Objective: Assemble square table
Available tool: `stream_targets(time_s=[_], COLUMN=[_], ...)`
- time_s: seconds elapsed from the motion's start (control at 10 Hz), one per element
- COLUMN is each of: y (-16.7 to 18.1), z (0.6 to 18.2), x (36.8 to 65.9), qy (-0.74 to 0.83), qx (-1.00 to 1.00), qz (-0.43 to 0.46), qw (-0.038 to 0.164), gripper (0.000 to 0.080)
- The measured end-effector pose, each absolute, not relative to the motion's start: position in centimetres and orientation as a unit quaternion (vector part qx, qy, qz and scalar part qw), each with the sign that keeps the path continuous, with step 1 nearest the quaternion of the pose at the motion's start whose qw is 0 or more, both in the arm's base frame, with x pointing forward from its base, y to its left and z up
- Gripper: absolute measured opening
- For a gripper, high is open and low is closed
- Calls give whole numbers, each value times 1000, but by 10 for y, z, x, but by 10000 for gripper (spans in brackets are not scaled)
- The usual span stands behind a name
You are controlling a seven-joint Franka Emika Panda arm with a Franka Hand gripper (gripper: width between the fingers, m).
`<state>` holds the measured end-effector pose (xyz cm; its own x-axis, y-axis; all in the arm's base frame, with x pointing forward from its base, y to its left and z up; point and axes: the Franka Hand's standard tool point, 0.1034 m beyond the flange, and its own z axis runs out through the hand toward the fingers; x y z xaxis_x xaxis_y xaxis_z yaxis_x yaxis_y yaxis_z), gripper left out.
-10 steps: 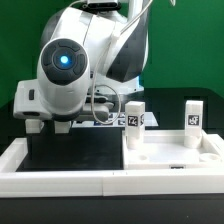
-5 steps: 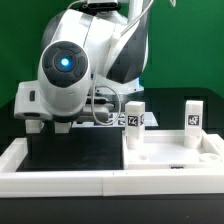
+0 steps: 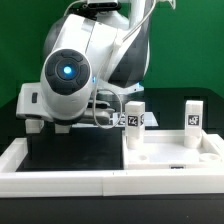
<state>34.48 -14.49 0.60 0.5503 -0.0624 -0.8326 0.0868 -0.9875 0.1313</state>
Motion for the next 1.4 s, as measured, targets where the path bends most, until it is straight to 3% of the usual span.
stream_targets(time_s=[0.1,0.6,0.8,1.1,1.4], y=[-145,-145,-140,-144,-144], z=[6,10,31,68,65], x=[345,345,352,370,375], qy=[7,9,20,-3,-1], qx=[877,874,867,868,875], qz=[-474,-480,-489,-489,-475], qw=[79,81,91,89,93], gripper=[287,287,288,288,288])
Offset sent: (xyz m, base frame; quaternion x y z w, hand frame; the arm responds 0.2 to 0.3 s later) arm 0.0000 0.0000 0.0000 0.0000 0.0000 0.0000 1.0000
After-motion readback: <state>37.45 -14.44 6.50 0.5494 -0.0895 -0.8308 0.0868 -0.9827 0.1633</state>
